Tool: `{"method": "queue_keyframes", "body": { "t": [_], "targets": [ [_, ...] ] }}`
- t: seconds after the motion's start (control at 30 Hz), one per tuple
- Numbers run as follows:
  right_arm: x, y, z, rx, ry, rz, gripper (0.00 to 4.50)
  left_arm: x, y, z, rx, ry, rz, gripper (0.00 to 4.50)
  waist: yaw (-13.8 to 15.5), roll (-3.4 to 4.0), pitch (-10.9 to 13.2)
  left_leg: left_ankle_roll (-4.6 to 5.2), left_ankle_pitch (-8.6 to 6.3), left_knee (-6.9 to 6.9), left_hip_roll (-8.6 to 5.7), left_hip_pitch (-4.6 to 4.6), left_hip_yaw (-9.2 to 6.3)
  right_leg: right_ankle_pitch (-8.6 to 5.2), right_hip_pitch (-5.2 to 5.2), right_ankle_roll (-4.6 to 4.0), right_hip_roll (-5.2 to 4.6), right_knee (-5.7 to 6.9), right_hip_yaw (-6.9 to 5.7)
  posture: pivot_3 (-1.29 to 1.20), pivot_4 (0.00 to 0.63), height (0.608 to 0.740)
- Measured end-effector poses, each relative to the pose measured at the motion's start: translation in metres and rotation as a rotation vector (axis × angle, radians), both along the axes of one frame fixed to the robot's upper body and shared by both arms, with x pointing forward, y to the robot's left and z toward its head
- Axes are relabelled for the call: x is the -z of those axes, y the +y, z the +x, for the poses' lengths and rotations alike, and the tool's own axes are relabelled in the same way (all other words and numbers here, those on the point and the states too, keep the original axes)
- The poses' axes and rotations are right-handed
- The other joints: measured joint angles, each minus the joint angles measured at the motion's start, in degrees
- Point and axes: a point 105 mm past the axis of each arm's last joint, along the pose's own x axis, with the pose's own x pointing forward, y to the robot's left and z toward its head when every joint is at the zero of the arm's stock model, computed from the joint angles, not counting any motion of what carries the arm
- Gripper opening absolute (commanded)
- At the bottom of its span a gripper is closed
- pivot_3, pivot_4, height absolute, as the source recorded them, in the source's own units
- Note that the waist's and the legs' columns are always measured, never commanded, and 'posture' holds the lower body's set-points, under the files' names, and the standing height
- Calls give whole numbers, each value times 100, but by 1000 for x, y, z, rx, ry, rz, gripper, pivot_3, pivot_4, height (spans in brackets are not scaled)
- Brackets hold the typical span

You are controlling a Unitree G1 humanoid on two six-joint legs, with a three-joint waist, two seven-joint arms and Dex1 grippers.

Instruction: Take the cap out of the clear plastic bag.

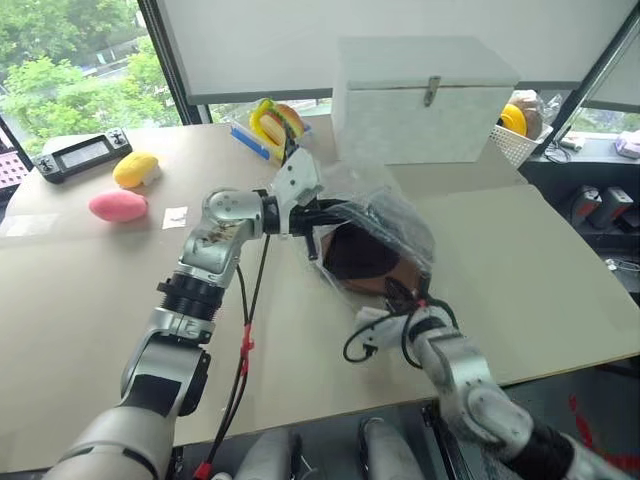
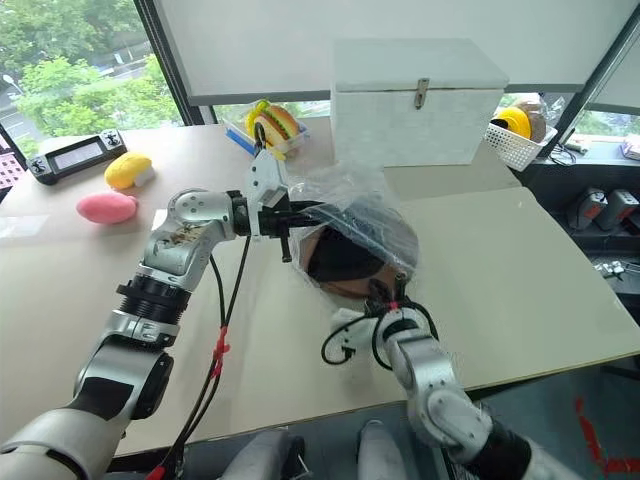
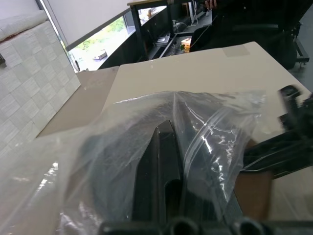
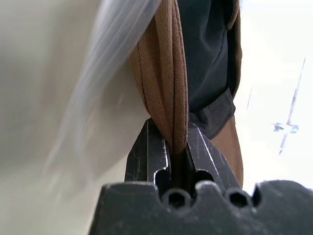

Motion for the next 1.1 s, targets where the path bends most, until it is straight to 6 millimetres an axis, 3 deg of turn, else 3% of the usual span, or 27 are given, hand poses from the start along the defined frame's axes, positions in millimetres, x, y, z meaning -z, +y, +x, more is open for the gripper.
{"method": "queue_keyframes", "body": {
  "t": [0.1, 0.2, 0.27, 0.37, 0.43, 0.57, 0.7, 0.8, 0.87, 0.93, 1.1],
  "targets": [
    [-4, 1, -16, -17, 48, 67, 54, 1, 1, 0, 1, 5, 4, 0, -18, 0, 0, 30, -18, 1, 3, 14, 2, 0, 11, 2, 1, 3, 1, 0, 150, 740],
    [-23, 1, -19, 13, 91, 234, 54, 1, 1, 0, 1, 9, 7, 0, -28, -1, 0, 29, -17, 1, 13, 27, 2, -8, 24, 15, 8, 3, 1, 0, 150, 740],
    [-46, -2, -11, 50, 101, 371, 54, 1, 1, 0, 1, 10, 6, 0, -37, -1, 1, 28, -16, 4, 13, 30, 3, -3, 27, 20, 8, 2, 3, 0, 150, 740],
    [-83, -18, 4, 92, 32, 426, 54, 1, 1, 0, 0, 12, 5, 0, -14, -1, 1, 28, -16, 7, 12, 31, 1, 9, 29, 9, 8, 2, 1, 0, 150, 740],
    [-95, -24, 9, 116, 10, 464, 54, 2, 2, 1, -5, 14, 3, 0, 5, 0, 0, 29, -17, 3, 12, 28, -4, 10, 23, 5, 9, 5, -4, 0, 150, 740],
    [-97, -16, 9, 73, 85, 531, 54, 1, 3, 2, -13, 15, -2, 0, 0, 0, 0, -3, 1, 3, 9, 3, 1, 12, 0, 1, 7, 1, -2, 0, 150, 740],
    [-97, 12, -19, -131, 310, 657, 54, 2, 3, 2, -14, 18, -3, 0, -12, 0, 0, 4, -4, 4, 10, -3, 1, 11, -2, 2, 7, 1, -2, 0, 150, 740],
    [-90, 17, -33, -217, 495, 723, 54, 2, 3, 3, -14, 18, -3, 0, -7, 0, 1, 44, -28, 9, 8, 1, 1, 11, 6, 3, 7, -4, -3, 0, 150, 740],
    [-91, 13, -38, -257, 598, 790, 54, 2, 4, 3, -15, 16, -4, 0, -7, 1, 1, 43, -28, 9, 8, 10, 2, 12, 12, 4, 6, -1, -3, 0, 150, 740],
    [-105, 8, -39, -300, 625, 850, 54, 1, 4, 3, -14, 9, -7, 0, -6, 1, 1, 41, -26, 9, 10, 12, 2, 15, 12, 4, 6, 1, -3, 0, 150, 740],
    [-151, -27, -47, -363, 621, 1033, 54, -5, 3, 3, -10, -13, -20, 0, 0, 3, 2, 40, -27, 5, 10, 7, 1, 16, 2, 1, 4, 3, -5, 0, 150, 740]
  ]
}}
